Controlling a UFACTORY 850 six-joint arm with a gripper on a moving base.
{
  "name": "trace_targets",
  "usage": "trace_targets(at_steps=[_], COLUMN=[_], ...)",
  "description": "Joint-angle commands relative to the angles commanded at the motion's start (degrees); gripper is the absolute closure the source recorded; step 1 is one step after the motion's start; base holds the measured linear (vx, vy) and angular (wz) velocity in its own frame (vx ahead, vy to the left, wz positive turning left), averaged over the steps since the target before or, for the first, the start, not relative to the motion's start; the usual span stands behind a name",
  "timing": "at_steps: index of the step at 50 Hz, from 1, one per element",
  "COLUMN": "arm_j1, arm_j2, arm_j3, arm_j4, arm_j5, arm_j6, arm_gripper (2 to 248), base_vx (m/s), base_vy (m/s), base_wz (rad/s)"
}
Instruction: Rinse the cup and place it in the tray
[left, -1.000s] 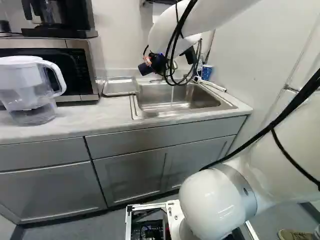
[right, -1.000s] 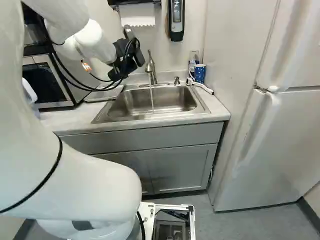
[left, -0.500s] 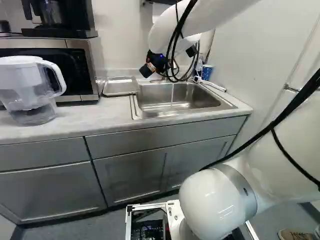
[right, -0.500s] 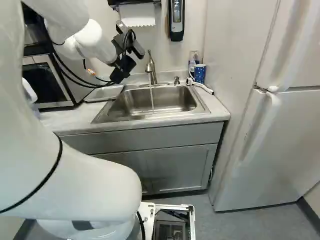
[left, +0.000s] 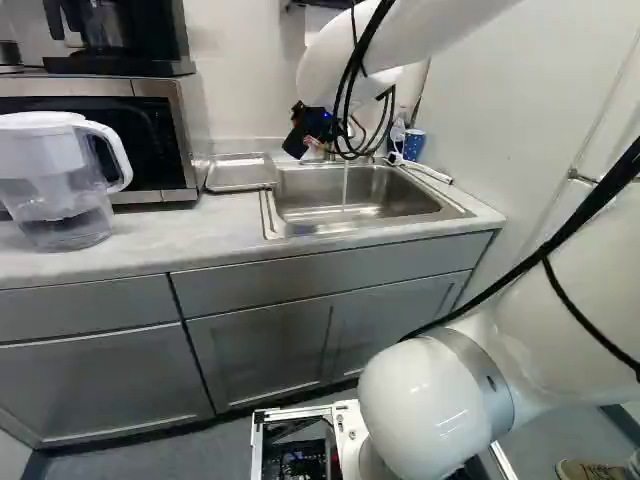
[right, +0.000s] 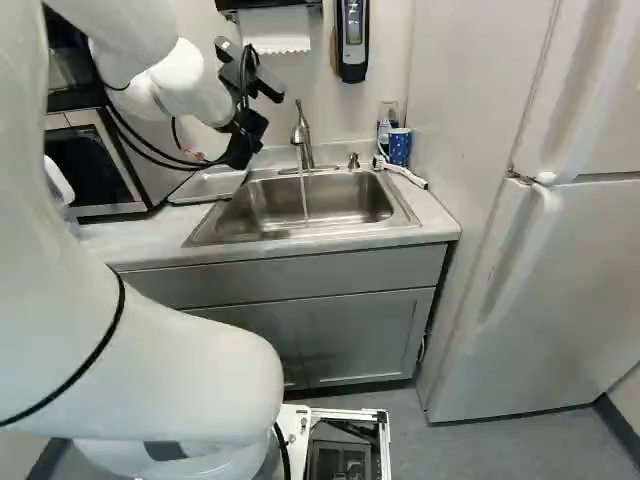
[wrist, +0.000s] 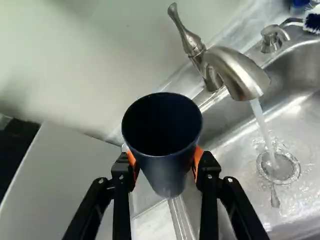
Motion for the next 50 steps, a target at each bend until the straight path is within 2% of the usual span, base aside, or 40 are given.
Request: trace_targets(at_steps=[50], arm_j1=[0.00], arm_j2=[0.00], arm_j3=[0.00], arm_j4=[0.00], arm_j5=[0.00], arm_j6=[-30.12], arm_gripper=[127], base_vx=[0.000], base_vy=[0.000], base_wz=[0.000])
